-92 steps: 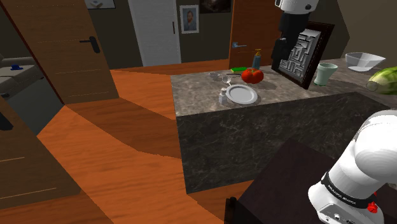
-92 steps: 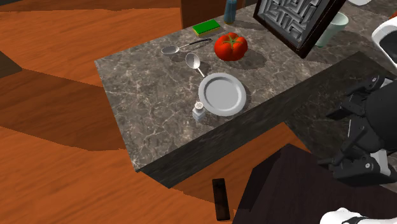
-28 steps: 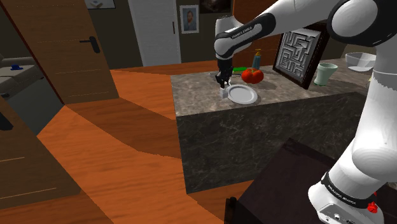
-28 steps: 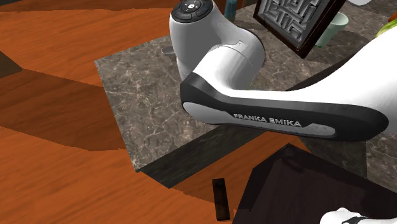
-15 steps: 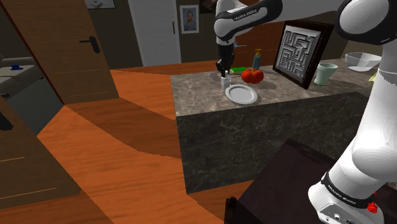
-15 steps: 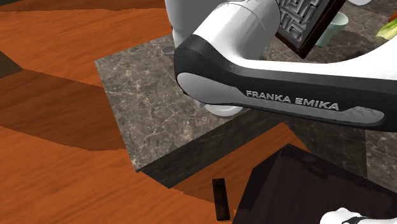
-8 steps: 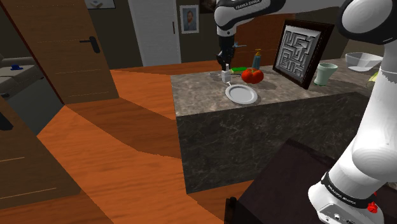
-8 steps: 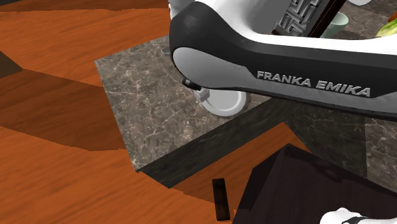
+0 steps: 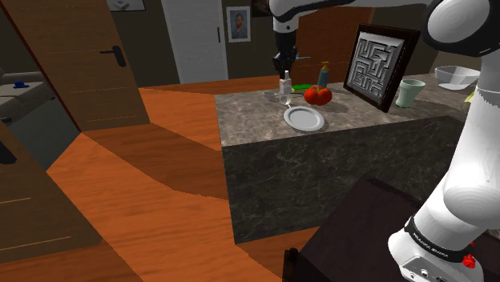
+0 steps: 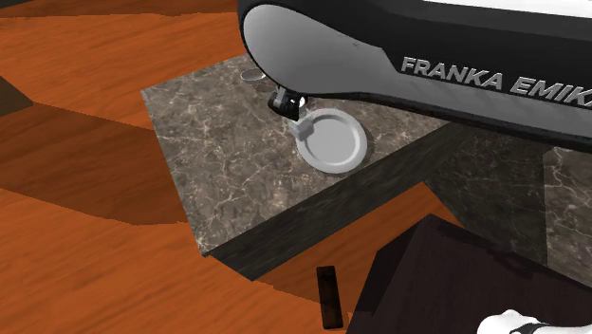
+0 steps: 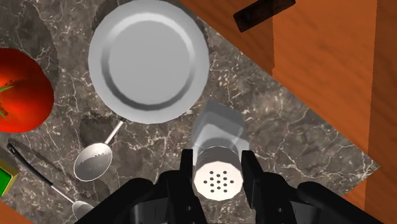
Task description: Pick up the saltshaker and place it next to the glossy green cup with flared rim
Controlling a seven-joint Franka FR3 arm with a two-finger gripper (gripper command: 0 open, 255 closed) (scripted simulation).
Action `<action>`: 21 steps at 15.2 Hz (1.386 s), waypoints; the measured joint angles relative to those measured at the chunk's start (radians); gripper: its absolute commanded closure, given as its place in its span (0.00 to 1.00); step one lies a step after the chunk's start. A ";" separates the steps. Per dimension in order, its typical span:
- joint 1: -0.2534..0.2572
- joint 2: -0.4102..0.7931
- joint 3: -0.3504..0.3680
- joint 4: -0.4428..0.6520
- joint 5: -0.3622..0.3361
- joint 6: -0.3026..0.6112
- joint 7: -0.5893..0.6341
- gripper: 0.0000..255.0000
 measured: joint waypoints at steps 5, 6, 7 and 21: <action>-0.008 -0.007 -0.004 0.042 0.002 -0.047 -0.018 1.00; -0.014 -0.018 -0.008 0.033 0.002 -0.048 -0.028 1.00; -0.024 -0.036 -0.015 0.007 0.003 -0.039 -0.043 1.00; -0.184 -0.228 -0.147 -0.249 0.005 0.060 -0.327 1.00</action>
